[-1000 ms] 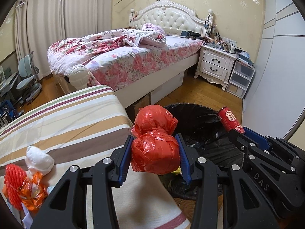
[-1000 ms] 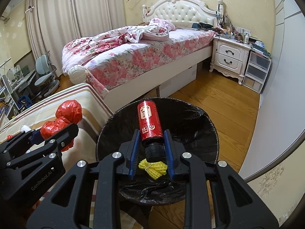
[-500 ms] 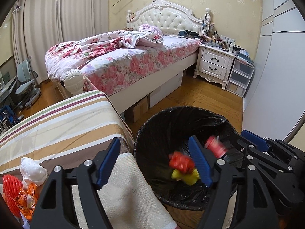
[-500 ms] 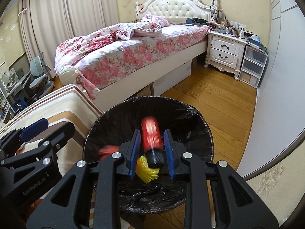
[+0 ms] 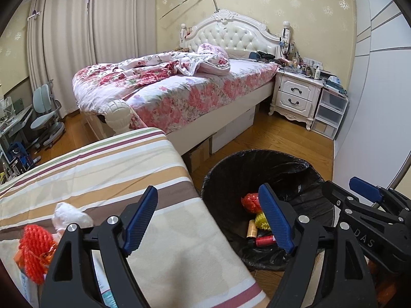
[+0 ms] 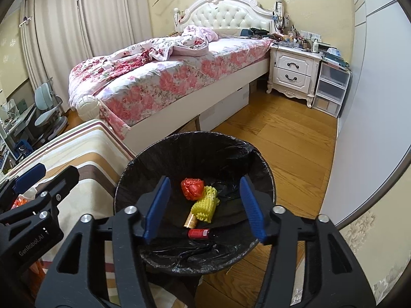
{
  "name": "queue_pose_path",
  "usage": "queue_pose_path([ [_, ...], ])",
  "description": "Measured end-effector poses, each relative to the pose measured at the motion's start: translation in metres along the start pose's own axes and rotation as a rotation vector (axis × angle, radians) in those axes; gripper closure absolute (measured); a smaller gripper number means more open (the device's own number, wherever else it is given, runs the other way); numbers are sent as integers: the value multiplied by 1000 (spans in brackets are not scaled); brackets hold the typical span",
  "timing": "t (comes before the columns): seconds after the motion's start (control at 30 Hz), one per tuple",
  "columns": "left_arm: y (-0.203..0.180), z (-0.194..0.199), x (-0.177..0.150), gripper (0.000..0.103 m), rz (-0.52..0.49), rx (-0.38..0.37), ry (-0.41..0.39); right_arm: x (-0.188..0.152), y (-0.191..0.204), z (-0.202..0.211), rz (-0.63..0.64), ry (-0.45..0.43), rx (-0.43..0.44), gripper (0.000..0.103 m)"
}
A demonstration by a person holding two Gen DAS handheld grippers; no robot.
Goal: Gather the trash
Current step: 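Return both open tools to the trash pile on the bed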
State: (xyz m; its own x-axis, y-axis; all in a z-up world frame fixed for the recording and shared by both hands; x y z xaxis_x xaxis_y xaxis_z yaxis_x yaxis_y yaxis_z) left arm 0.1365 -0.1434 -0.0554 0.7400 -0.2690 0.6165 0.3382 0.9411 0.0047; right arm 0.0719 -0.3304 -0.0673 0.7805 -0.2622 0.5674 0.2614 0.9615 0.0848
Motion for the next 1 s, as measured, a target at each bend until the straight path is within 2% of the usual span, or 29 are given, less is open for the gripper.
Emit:
queue_pose_path([
  [0.13,15,15,-11,23,22,11,-15,-13,11,13,22,-10,-14,31],
  [0.4,49,46,-38,19,66,41,-25,-41,46,34,95,-16,16,22],
  [0.67,96,68,-70,18,152,66,12,-75,102,44,203,22,83,22],
  [0.87,134,88,-91,18,233,187,-4,-96,144,52,278,40,127,22],
  [1.0,158,95,-104,18,270,214,7,-105,167,57,319,39,145,22],
])
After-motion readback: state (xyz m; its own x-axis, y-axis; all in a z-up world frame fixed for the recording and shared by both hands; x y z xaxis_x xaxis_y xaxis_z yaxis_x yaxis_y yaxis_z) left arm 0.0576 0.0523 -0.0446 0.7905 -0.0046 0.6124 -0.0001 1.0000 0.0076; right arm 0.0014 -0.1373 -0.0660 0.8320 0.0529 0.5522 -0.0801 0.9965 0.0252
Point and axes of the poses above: each gripper's, at about its wrist camera, not at the fingertips, and z roughly against the way its jaws point, y to its left, x to its top, the point moved 6 cm from there along -z, roughly the way its jaws point, and after that the axes turned 15 degrees about y, right-handed, at the moved point
